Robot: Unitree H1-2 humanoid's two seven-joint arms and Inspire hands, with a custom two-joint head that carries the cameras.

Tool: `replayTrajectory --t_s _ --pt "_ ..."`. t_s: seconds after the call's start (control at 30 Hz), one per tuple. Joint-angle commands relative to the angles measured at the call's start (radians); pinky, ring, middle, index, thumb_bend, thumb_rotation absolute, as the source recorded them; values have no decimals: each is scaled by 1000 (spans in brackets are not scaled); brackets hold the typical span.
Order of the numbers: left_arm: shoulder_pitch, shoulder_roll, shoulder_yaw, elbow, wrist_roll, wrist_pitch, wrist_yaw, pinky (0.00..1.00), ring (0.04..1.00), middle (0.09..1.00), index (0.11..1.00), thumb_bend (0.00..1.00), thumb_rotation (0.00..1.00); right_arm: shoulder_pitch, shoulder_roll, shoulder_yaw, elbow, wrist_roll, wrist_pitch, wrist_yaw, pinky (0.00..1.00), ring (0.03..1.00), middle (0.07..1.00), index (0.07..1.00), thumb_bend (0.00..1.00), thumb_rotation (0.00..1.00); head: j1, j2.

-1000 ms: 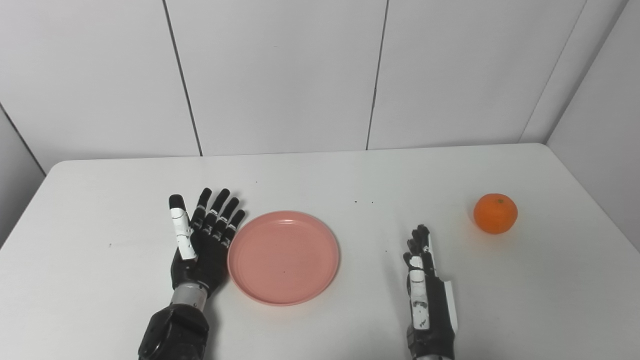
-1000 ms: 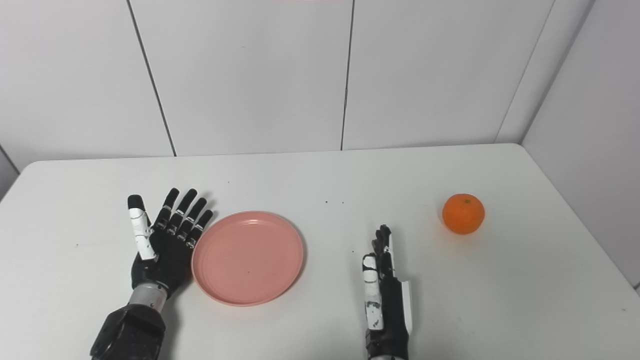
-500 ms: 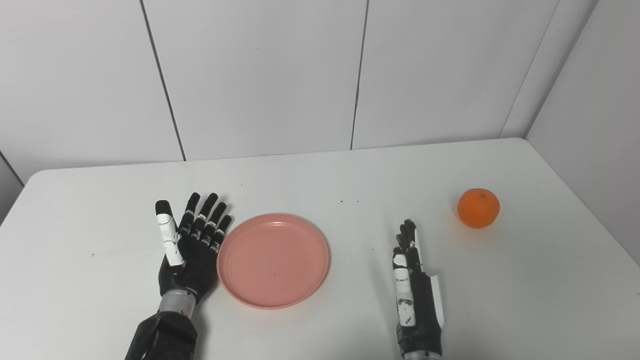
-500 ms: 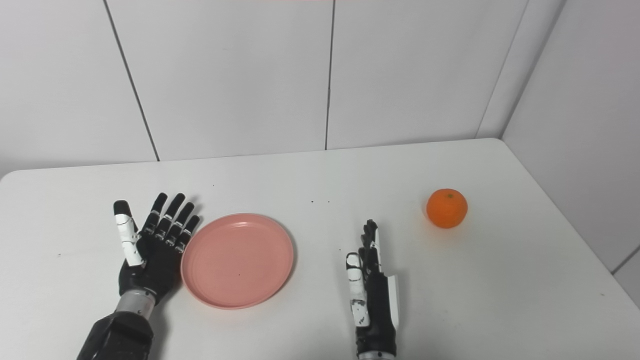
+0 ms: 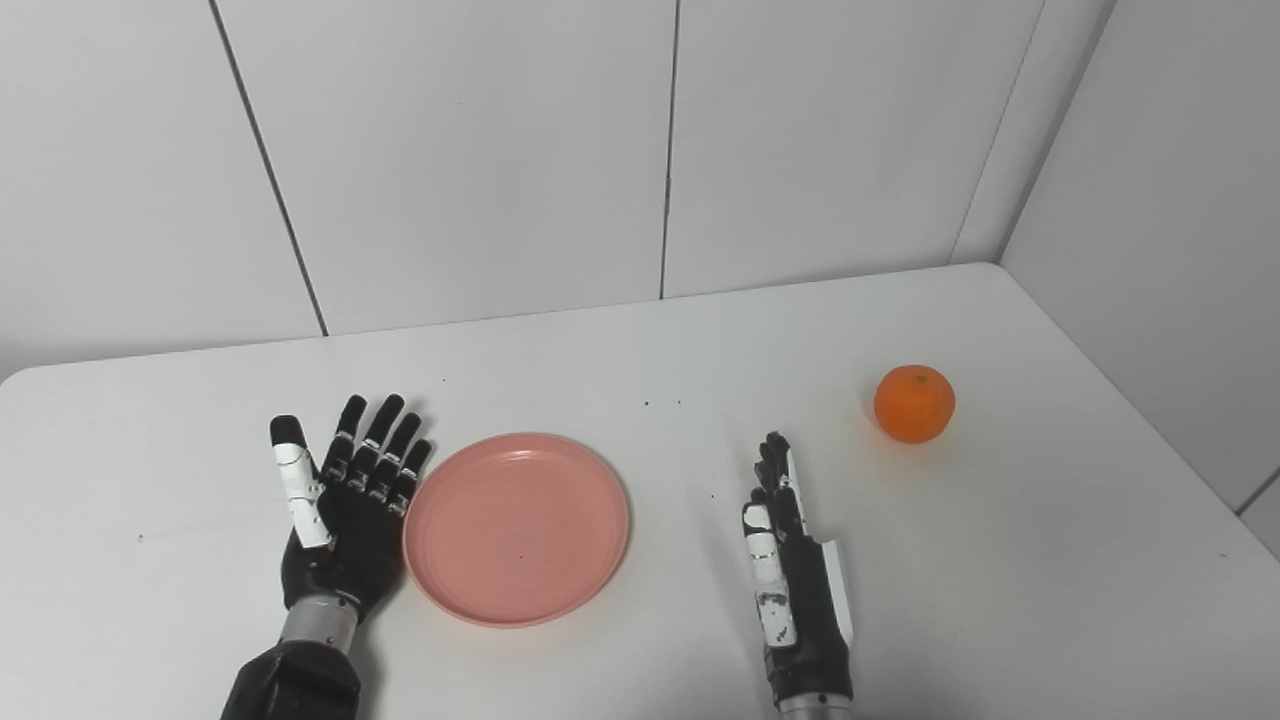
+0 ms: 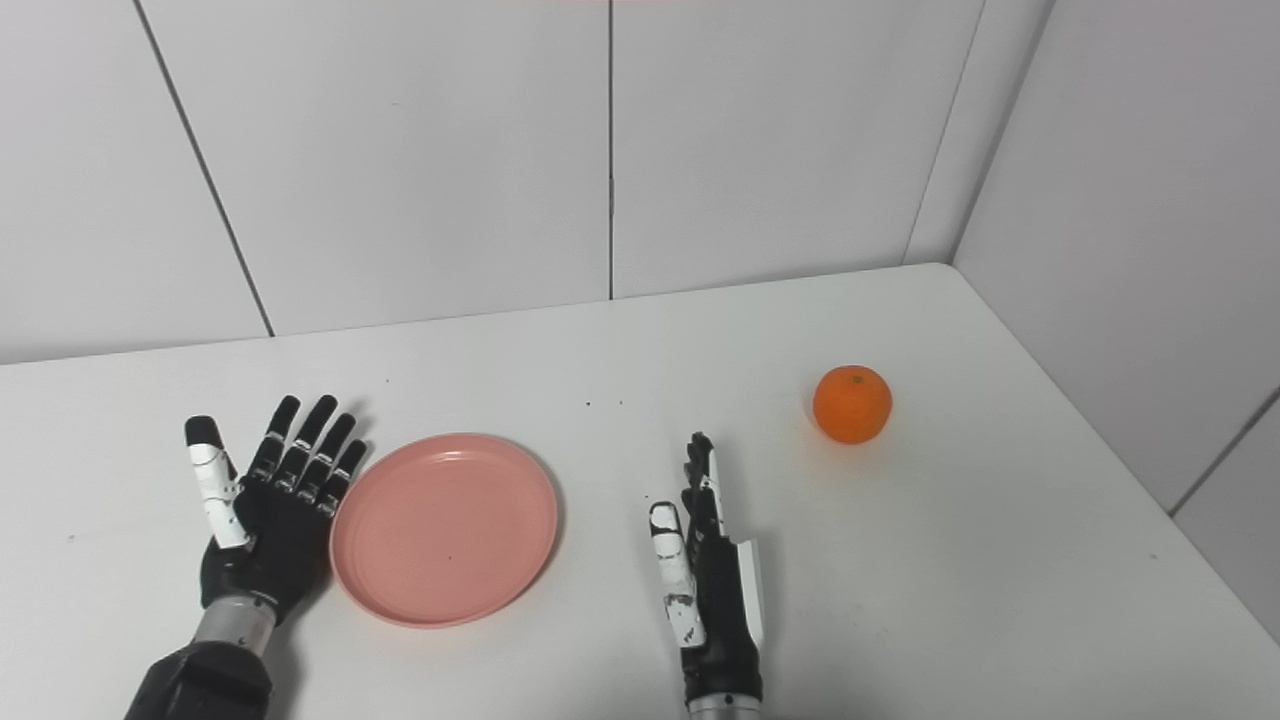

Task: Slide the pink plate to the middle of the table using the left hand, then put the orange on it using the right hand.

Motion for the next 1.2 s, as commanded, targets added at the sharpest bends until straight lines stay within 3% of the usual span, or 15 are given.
replayTrajectory --t_s 0.0,0.27,0.4,0.63,0.8,1.03,1.17 --pt "9 -2 7 24 7 35 25 974 938 910 986 879 774 9 52 4 50 -4 5 -6 1000 1000 1000 1000 760 1000 -2 0" --pt "2 -3 9 40 12 27 23 1000 949 920 983 869 778 4 35 -18 -2 -75 76 -44 1000 1000 965 964 723 1000 -2 -5" --pt "-4 -4 9 40 14 33 29 970 937 913 979 867 775 0 1 -13 -75 -98 74 -20 993 943 896 915 705 1000 -6 -7" --pt "-12 -9 9 60 14 26 24 964 928 913 978 863 763 -32 -70 -35 -166 -124 87 55 866 857 838 834 722 951 -16 -15" --pt "-16 -15 10 70 14 22 24 988 933 918 979 862 760 -93 -144 -64 -217 -216 142 101 911 858 824 809 728 925 -15 -20" --pt "-18 -16 8 71 17 21 17 996 936 919 976 861 758 -171 -260 -77 -258 -396 227 174 801 830 829 800 804 936 -8 -26" --pt "-17 -17 10 69 18 24 23 994 931 917 972 871 751 -212 -296 -78 -258 -503 248 188 834 819 818 797 832 940 -7 -29"
